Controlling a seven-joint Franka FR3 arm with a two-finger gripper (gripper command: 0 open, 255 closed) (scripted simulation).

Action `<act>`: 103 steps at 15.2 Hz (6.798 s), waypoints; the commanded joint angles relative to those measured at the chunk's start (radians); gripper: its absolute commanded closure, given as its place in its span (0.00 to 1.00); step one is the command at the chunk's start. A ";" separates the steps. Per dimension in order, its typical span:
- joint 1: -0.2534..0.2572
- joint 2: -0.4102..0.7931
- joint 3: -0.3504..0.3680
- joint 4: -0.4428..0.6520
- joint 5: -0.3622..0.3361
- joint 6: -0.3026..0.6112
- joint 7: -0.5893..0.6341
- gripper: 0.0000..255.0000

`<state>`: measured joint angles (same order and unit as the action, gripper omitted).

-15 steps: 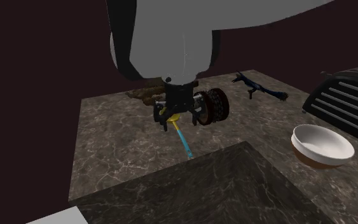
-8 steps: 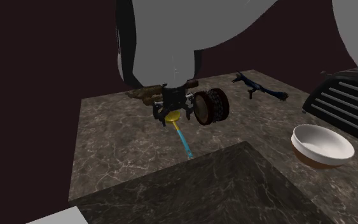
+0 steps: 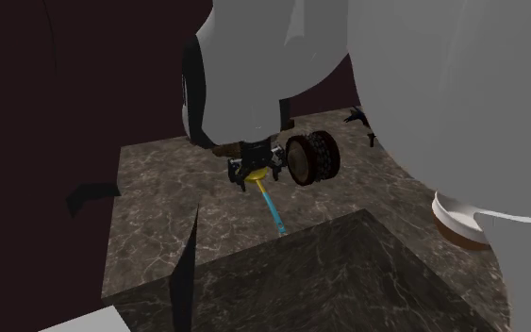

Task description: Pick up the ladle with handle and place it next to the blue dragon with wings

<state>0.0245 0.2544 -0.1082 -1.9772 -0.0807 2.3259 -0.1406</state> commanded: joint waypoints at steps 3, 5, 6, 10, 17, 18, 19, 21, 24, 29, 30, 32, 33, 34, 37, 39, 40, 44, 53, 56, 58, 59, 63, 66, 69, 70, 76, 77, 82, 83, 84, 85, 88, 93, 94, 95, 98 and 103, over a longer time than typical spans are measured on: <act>-0.003 0.030 0.000 -0.006 0.002 0.037 -0.002 0.00; -0.003 0.030 0.000 -0.006 0.002 0.037 -0.002 0.00; -0.003 0.030 0.000 -0.006 0.002 0.037 -0.002 0.00; -0.003 0.030 0.000 -0.006 0.002 0.037 -0.002 0.00; -0.003 0.030 0.000 -0.006 0.002 0.036 -0.002 1.00; -0.003 0.030 0.000 -0.006 0.002 0.036 -0.002 1.00; -0.003 0.030 0.000 -0.006 0.002 0.036 -0.002 1.00; -0.003 0.023 -0.001 -0.002 0.002 0.025 -0.003 1.00; -0.002 0.001 -0.001 0.012 0.001 -0.010 -0.005 1.00; -0.001 -0.031 -0.001 0.039 0.001 -0.069 -0.008 1.00; -0.001 -0.037 -0.001 0.045 0.001 -0.081 -0.009 1.00; 0.000 -0.048 -0.001 0.058 0.001 -0.105 -0.010 1.00; 0.000 -0.054 -0.001 0.065 0.001 -0.117 -0.011 1.00; 0.000 -0.059 -0.001 0.072 0.001 -0.130 -0.012 1.00; 0.001 -0.073 -0.001 0.094 0.001 -0.166 -0.014 1.00; 0.001 -0.082 -0.001 0.110 0.001 -0.191 -0.016 1.00; 0.001 -0.086 -0.001 0.119 0.001 -0.203 -0.016 1.00; 0.002 -0.101 -0.001 0.154 0.002 -0.253 -0.020 1.00; 0.003 -0.121 0.000 0.250 0.003 -0.369 -0.028 1.00; 0.003 -0.124 0.000 0.286 0.004 -0.408 -0.031 1.00; 0.003 -0.125 0.000 0.312 0.005 -0.434 -0.033 1.00; 0.003 -0.125 0.000 0.325 0.005 -0.448 -0.034 1.00; 0.003 -0.123 0.000 0.381 0.007 -0.502 -0.038 1.00; -0.023 -0.130 -0.019 0.382 0.013 -0.506 -0.084 1.00; -0.062 -0.135 -0.048 0.374 0.023 -0.498 -0.153 1.00; -0.075 -0.134 -0.057 0.374 0.026 -0.496 -0.176 1.00; -0.155 -0.110 -0.114 0.402 0.055 -0.493 -0.318 1.00; -0.169 -0.103 -0.124 0.411 0.061 -0.493 -0.342 1.00; -0.243 -0.049 -0.168 0.479 0.096 -0.505 -0.462 1.00; -0.258 -0.035 -0.176 0.497 0.105 -0.509 -0.486 1.00; -0.275 -0.020 -0.183 0.516 0.114 -0.514 -0.509 1.00; -0.291 -0.003 -0.190 0.538 0.123 -0.520 -0.533 1.00; -0.345 0.053 -0.210 0.614 0.154 -0.541 -0.603 1.00; -0.392 0.104 -0.221 0.658 0.180 -0.536 -0.659 1.00; -0.390 0.102 -0.221 0.641 0.179 -0.522 -0.659 1.00; -0.389 0.100 -0.221 0.624 0.179 -0.507 -0.659 1.00; -0.385 0.096 -0.220 0.577 0.178 -0.465 -0.659 1.00; -0.381 0.094 -0.218 0.508 0.178 -0.397 -0.660 1.00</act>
<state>-0.3559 0.3432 -0.3271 -1.4610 0.0956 1.9151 -0.7991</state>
